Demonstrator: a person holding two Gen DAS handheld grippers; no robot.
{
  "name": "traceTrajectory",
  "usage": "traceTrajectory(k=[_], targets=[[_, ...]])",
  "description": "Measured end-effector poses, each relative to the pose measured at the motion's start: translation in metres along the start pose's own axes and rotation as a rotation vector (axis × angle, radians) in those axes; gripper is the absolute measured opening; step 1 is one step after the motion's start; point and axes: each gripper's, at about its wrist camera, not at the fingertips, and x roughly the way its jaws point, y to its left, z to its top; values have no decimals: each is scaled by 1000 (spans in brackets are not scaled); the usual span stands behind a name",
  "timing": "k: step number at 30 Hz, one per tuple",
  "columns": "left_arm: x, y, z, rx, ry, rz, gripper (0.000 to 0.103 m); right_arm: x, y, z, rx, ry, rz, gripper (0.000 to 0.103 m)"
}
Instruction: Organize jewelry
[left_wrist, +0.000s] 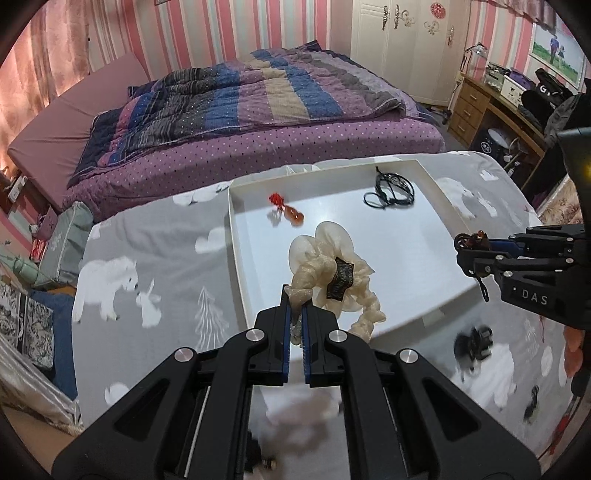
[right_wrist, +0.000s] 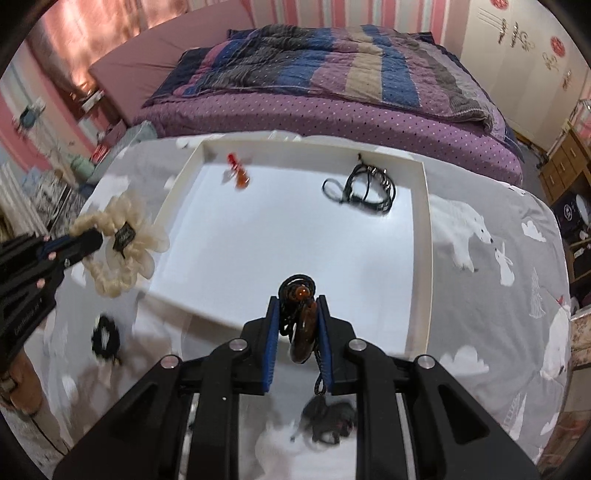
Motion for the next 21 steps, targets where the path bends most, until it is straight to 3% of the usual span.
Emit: traceTrajectory(k=[10, 21], targets=[[92, 14, 46, -21, 79, 21, 3, 73, -10, 60, 74, 43, 24, 20], [158, 41, 60, -103, 148, 66, 3, 126, -13, 102, 111, 11, 49, 20]])
